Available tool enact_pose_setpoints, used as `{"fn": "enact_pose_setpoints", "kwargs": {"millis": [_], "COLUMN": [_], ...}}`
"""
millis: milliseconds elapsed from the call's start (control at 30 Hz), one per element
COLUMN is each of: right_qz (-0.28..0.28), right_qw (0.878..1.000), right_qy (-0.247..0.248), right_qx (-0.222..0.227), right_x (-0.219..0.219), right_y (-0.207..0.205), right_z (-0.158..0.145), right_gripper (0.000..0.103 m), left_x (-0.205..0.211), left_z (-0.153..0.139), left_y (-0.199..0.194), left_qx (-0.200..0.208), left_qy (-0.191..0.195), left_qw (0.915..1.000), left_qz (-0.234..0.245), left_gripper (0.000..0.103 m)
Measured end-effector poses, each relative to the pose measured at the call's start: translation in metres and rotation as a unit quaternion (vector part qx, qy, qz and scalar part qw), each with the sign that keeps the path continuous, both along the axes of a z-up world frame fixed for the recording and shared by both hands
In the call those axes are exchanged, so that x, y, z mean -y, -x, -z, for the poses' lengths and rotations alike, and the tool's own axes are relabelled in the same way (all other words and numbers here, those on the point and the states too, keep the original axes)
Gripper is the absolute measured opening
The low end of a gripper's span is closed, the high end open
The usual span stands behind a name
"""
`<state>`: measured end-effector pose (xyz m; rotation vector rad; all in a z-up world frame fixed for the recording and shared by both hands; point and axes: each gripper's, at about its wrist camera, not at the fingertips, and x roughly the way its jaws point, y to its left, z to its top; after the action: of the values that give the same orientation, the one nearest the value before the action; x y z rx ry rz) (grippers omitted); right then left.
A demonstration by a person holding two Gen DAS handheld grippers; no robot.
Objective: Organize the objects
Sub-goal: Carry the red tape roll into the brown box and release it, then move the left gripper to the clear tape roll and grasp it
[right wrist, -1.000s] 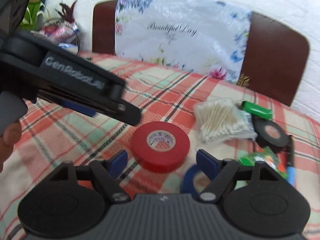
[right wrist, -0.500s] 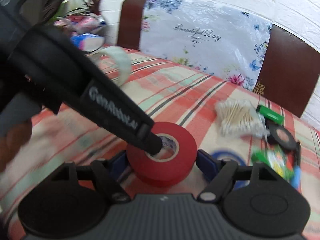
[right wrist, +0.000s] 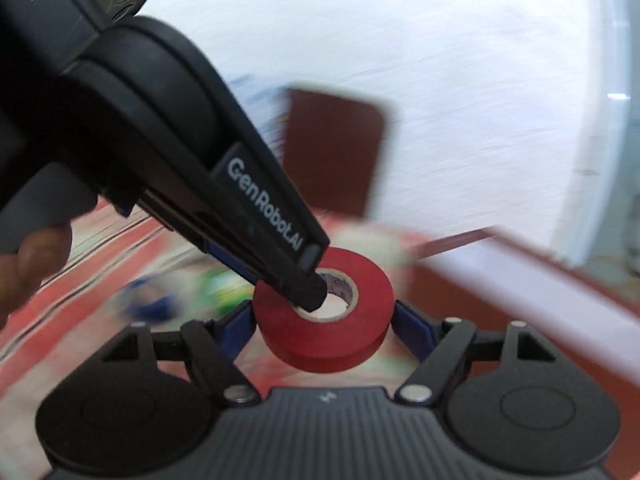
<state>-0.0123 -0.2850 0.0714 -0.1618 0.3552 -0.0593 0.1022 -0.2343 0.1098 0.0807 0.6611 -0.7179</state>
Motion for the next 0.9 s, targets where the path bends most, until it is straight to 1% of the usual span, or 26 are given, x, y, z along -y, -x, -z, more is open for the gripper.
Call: {"fn": "enact_pose_setpoints", "kwargs": {"millis": [67,167,267,300,333,367,433,500,567,633,667,700,767,867,900], "right_qz": [0.038,0.077,0.097,0.1,0.1,0.099,0.098,0.092,0.08,0.063,0.054,0.041,0.014,-0.034,-0.052], "right_qw": [0.999,0.997,0.993,0.992,0.991,0.991,0.992,0.993,0.993,0.993,0.993,0.993,0.994,0.995,0.993], "right_qy": [-0.002,-0.027,-0.058,-0.069,-0.083,-0.09,-0.083,-0.075,-0.078,-0.077,-0.078,-0.084,-0.096,-0.093,-0.088], "right_qx": [0.017,0.011,-0.016,-0.023,-0.017,-0.013,0.004,0.024,0.047,0.071,0.076,0.076,0.053,-0.029,-0.056], "right_x": [0.033,0.075,0.102,0.107,0.11,0.11,0.102,0.095,0.08,0.065,0.057,0.059,0.038,0.003,-0.006], "right_y": [-0.008,-0.023,-0.039,-0.042,-0.042,-0.041,-0.038,-0.027,-0.02,0.006,0.015,0.014,0.02,0.015,0.01], "right_z": [-0.011,-0.015,-0.005,0.0,0.002,0.003,0.002,0.0,-0.002,0.002,0.004,0.0,0.009,0.031,0.038], "right_gripper": [0.076,0.077,0.077,0.077,0.077,0.076,0.077,0.077,0.077,0.077,0.077,0.077,0.077,0.076,0.072], "left_x": [0.033,0.076,0.099,0.1,0.102,0.098,0.09,0.079,0.06,0.034,0.019,0.004,-0.027,-0.072,-0.087], "left_z": [-0.005,0.0,0.015,0.02,0.025,0.027,0.026,0.02,0.013,0.008,0.008,0.009,0.018,0.041,0.051], "left_y": [-0.012,-0.023,-0.027,-0.029,-0.03,-0.026,-0.017,-0.009,0.002,0.014,0.019,0.025,0.034,0.042,0.044], "left_qx": [0.015,0.021,0.003,-0.008,-0.015,-0.019,-0.019,-0.007,0.011,0.029,0.031,0.03,0.025,0.0,-0.012], "left_qy": [0.013,0.012,0.0,-0.005,-0.012,-0.015,-0.018,-0.014,0.002,0.012,0.015,0.015,0.013,-0.011,-0.021], "left_qw": [0.9996,0.9988,0.9989,0.9989,0.9988,0.9987,0.9985,0.9987,0.9988,0.9985,0.9984,0.9986,0.9992,0.9999,0.9997], "left_qz": [0.022,0.042,0.047,0.046,0.046,0.045,0.048,0.049,0.048,0.046,0.044,0.04,0.03,0.002,-0.011], "left_gripper": [0.032,0.032,0.035,0.035,0.035,0.035,0.036,0.036,0.036,0.038,0.04,0.041,0.042,0.043,0.043]}}
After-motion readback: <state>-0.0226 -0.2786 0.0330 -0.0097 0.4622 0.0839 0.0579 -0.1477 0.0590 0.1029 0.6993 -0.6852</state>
